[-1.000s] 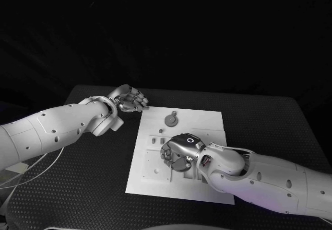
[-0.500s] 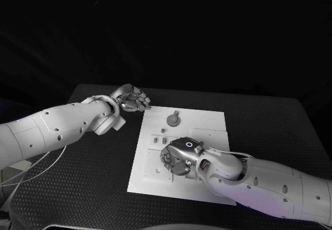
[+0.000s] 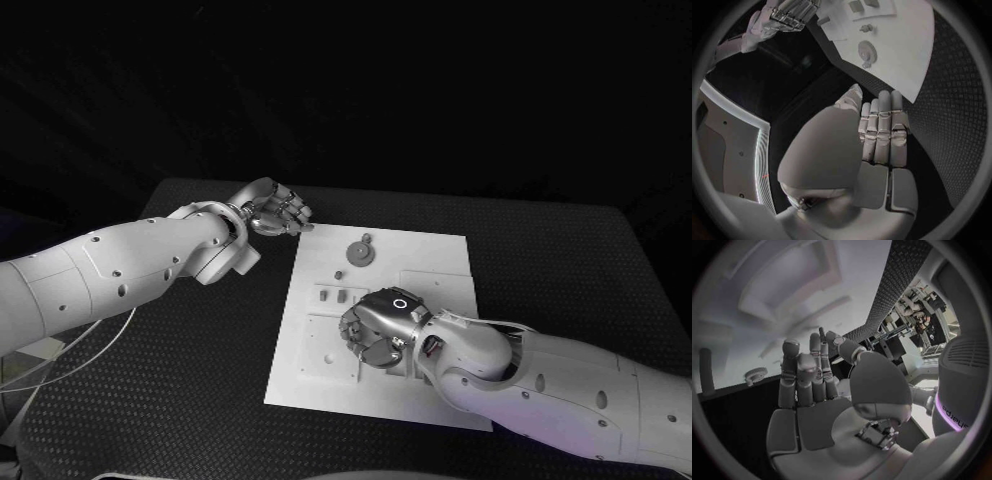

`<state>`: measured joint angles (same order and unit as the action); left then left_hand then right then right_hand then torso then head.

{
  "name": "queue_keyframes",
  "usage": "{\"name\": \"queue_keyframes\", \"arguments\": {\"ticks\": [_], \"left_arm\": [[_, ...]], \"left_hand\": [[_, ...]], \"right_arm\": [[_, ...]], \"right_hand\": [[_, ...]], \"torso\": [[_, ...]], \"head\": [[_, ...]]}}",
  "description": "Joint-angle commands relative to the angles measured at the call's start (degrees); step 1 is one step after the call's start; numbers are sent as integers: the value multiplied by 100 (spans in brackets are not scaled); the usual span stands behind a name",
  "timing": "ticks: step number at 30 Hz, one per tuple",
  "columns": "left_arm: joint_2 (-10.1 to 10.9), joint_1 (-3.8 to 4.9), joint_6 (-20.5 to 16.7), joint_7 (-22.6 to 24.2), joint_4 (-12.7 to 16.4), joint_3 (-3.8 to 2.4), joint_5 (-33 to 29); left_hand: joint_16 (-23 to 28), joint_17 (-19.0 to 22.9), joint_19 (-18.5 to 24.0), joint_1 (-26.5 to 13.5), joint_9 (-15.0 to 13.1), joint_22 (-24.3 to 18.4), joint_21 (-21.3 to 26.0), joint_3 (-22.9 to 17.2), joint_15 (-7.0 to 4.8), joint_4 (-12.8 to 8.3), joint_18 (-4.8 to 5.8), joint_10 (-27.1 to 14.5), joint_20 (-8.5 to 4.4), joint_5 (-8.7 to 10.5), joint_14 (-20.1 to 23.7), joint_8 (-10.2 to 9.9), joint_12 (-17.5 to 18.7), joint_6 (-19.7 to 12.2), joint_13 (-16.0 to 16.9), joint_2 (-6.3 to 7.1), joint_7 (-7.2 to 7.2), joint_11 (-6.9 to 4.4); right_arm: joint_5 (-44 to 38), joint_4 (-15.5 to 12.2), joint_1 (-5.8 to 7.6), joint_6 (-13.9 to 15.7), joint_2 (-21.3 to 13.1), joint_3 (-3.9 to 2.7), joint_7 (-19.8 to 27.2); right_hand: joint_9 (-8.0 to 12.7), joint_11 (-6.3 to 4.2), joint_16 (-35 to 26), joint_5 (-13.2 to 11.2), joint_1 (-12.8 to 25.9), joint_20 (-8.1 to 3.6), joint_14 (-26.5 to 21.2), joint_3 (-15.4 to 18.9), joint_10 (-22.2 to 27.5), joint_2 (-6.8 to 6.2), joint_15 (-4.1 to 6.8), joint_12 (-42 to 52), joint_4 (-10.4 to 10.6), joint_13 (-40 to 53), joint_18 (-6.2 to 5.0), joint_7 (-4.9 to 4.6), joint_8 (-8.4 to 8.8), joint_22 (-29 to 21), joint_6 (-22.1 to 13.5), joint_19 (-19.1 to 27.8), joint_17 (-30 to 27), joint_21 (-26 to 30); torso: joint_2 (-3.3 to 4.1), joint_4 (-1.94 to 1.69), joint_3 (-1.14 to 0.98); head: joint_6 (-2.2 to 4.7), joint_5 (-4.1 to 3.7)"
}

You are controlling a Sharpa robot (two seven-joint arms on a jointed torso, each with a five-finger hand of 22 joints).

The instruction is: Assemble the parts on the task board

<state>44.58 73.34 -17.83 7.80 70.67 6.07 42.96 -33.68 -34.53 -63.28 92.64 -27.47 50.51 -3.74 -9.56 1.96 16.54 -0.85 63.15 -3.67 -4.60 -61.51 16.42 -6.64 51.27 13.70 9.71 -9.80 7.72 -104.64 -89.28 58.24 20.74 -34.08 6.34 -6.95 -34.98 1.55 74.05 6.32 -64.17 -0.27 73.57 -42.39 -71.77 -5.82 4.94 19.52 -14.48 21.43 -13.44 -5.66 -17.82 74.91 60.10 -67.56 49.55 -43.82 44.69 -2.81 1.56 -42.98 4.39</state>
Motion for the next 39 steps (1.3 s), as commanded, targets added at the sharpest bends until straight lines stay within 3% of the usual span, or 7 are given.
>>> {"name": "queue_keyframes", "arguments": {"ticks": [1, 23, 39], "left_arm": [[-5, 3, 15, 52, 16, -2, -25], [18, 3, 10, 50, 44, -2, -24], [21, 4, 18, 43, 57, -2, -21]], "left_hand": [[35, -10, -30, -16, 0, -9, -21, 33, -6, 2, -67, -15, -5, -20, -51, -35, -37, -42, -8, -58, -1, 0], [52, -27, -27, -17, -1, -15, -21, 35, -5, 1, -66, -20, -4, -21, -50, -36, -38, -42, -13, -59, 0, 2], [61, -39, -26, -16, -1, -18, -21, 35, -4, 0, -66, -22, -5, -21, -52, -36, -39, -41, -16, -61, 0, 2]], "right_arm": [[-134, 7, -6, 72, 3, -2, -24], [-225, 95, -21, 121, 55, -6, -33], [-206, 192, -20, 141, 90, -22, -30]], "right_hand": [[-11, -46, -16, 16, 8, -33, -4, 2, -94, 61, 27, -33, -22, 9, -156, -21, -37, 108, 21, -17, 10, -3], [-15, -48, -17, 18, 12, -36, 3, 1, -102, 59, 29, -38, -38, 11, -156, -19, -38, 109, 27, -26, 13, -6], [-18, -49, -17, 18, 15, -37, 6, -1, -106, 61, 30, -42, -43, 13, -156, -19, -39, 109, 30, -30, 15, -7]], "torso": [[2, -1, -2], [-3, -2, 11], [-1, -2, 0]], "head": [[12, 4], [20, -5], [23, 13]]}}
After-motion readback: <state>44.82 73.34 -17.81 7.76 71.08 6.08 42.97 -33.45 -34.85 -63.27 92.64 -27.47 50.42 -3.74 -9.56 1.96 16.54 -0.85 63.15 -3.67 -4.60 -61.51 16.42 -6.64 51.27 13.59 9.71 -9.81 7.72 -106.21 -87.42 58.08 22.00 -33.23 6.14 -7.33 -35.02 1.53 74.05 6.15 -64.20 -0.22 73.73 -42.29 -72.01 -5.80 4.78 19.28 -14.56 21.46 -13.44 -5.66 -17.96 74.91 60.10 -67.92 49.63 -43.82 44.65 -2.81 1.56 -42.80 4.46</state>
